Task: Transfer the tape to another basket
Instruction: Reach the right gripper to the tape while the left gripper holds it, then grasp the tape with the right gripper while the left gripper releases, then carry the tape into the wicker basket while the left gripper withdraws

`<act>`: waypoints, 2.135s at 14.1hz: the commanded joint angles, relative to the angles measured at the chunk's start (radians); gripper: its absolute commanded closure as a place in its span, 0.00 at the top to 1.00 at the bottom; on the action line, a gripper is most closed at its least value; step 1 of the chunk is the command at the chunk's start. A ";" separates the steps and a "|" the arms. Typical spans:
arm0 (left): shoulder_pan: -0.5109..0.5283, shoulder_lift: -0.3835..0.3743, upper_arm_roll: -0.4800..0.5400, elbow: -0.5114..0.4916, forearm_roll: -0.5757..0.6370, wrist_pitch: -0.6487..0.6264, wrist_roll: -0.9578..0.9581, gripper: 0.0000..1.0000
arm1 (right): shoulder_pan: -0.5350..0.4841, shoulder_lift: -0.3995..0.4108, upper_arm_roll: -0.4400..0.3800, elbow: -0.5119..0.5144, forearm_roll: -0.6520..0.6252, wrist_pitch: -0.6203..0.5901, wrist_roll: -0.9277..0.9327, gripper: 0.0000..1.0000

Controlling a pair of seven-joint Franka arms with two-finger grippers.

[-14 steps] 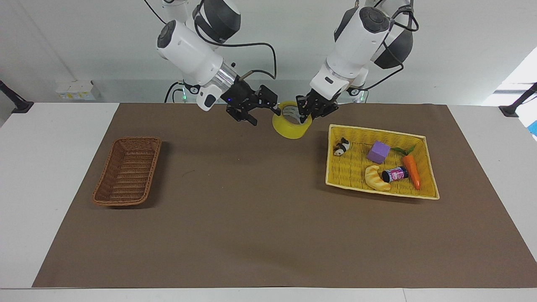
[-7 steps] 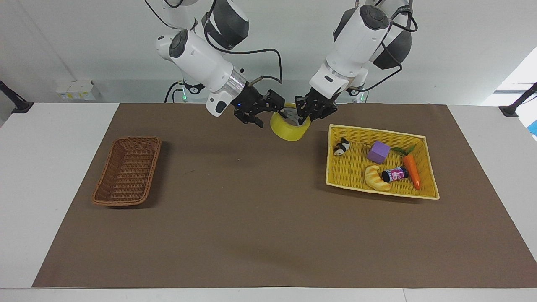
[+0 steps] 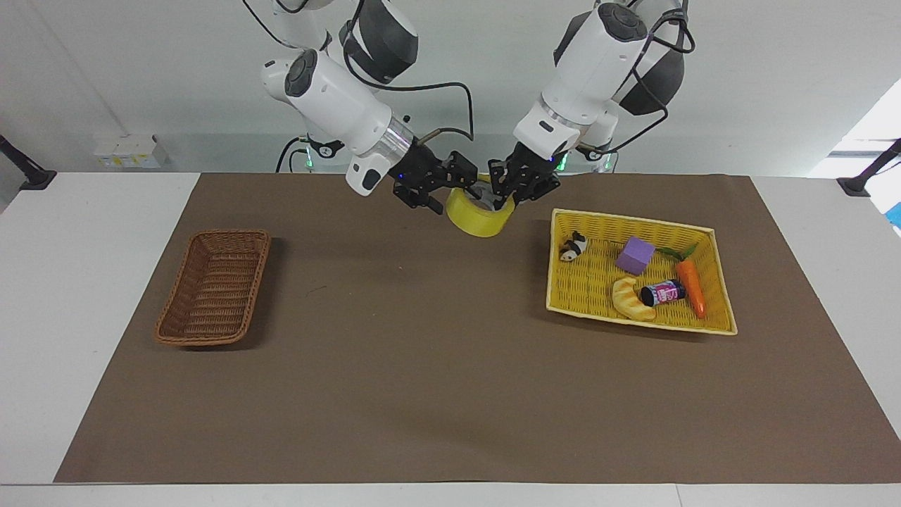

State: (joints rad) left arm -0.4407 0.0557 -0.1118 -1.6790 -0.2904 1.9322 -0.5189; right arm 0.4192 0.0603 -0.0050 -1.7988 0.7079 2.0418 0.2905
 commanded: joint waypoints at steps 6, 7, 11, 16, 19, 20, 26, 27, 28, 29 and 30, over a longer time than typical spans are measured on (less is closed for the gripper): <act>-0.012 -0.013 0.015 0.002 -0.016 0.017 -0.021 1.00 | -0.029 0.013 -0.012 0.047 -0.105 -0.049 0.042 0.00; -0.010 -0.016 0.017 0.008 -0.016 0.016 -0.039 1.00 | -0.049 0.006 -0.012 0.047 -0.123 -0.057 0.035 0.00; 0.017 0.004 0.023 0.013 -0.183 0.155 -0.230 1.00 | -0.143 -0.017 -0.013 0.078 -0.224 -0.184 -0.011 0.00; 0.019 0.001 0.026 0.010 -0.181 0.143 -0.233 1.00 | -0.334 -0.028 -0.013 0.069 -0.370 -0.311 -0.187 0.00; 0.017 0.003 0.026 0.015 -0.120 0.126 -0.227 1.00 | -0.500 -0.045 -0.013 0.029 -0.416 -0.351 -0.302 0.00; 0.016 0.001 0.026 0.019 -0.054 0.126 -0.227 1.00 | -0.566 -0.043 -0.013 0.009 -0.418 -0.365 -0.347 0.00; 0.065 -0.013 0.037 0.018 0.118 -0.013 -0.008 1.00 | -0.733 0.067 -0.015 -0.085 -0.485 -0.244 -0.617 0.00; 0.092 -0.013 0.038 0.018 0.123 -0.039 0.046 1.00 | -0.766 0.079 -0.015 -0.102 -0.487 -0.226 -0.679 0.00; 0.124 -0.014 0.038 0.018 0.125 -0.054 0.075 1.00 | -0.783 0.081 -0.015 -0.115 -0.487 -0.189 -0.735 0.00; 0.163 -0.019 0.040 0.018 0.126 -0.082 0.107 1.00 | -0.792 0.090 -0.013 -0.119 -0.485 -0.177 -0.758 0.00; 0.206 -0.025 0.040 0.022 0.132 -0.111 0.167 1.00 | -0.801 0.110 -0.013 -0.119 -0.487 -0.164 -0.764 0.00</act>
State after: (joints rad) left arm -0.3072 0.0522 -0.0667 -1.6650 -0.1812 1.8892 -0.4420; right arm -0.3461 0.1696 -0.0356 -1.9024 0.2372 1.8524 -0.4253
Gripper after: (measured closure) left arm 0.000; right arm 0.969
